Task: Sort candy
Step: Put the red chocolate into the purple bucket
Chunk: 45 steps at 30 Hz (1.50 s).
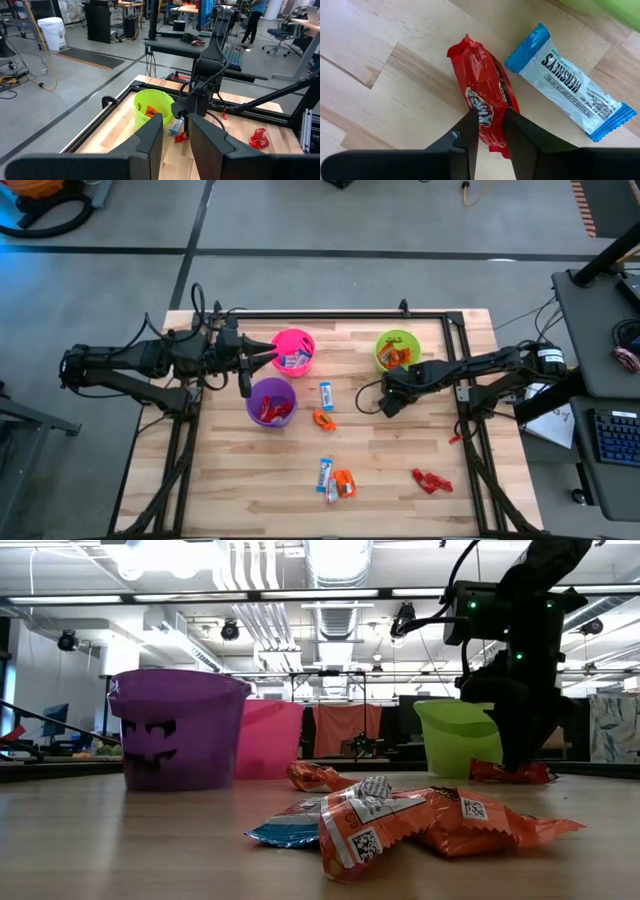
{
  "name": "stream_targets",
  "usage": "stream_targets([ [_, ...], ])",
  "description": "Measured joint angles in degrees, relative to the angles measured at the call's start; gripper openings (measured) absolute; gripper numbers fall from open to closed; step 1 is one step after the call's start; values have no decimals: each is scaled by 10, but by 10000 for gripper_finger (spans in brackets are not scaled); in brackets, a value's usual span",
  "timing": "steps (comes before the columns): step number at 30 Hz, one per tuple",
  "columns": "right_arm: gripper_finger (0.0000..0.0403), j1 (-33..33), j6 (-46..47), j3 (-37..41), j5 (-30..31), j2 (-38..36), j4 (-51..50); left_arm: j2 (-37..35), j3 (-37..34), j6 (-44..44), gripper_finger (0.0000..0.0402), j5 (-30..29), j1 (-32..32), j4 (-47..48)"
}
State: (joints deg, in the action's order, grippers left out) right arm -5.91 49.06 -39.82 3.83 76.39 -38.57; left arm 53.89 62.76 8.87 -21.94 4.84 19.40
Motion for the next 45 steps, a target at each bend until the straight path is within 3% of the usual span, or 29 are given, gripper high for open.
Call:
stream_targets([
  [20, 115, 0, 15, -56, -14, -33, -58, 0, 0, 2, 78, 0, 0, 0],
  [27, 138, 36, 34, -57, -26, -62, -85, 0, 0, 4, 78, 0, 0, 2],
  [36, 190, 48, 24, -22, -4, -4, -36, 0, 0, 3, 78, 0, 0, 3],
  [41, 174, 48, 14, -18, 6, 40, -3, 0, 0, 5, 78, 0, 0, 3],
  [45, 115, 48, 13, -19, 5, 49, 0, 0, 0, 9, 78, 0, 0, 3],
])
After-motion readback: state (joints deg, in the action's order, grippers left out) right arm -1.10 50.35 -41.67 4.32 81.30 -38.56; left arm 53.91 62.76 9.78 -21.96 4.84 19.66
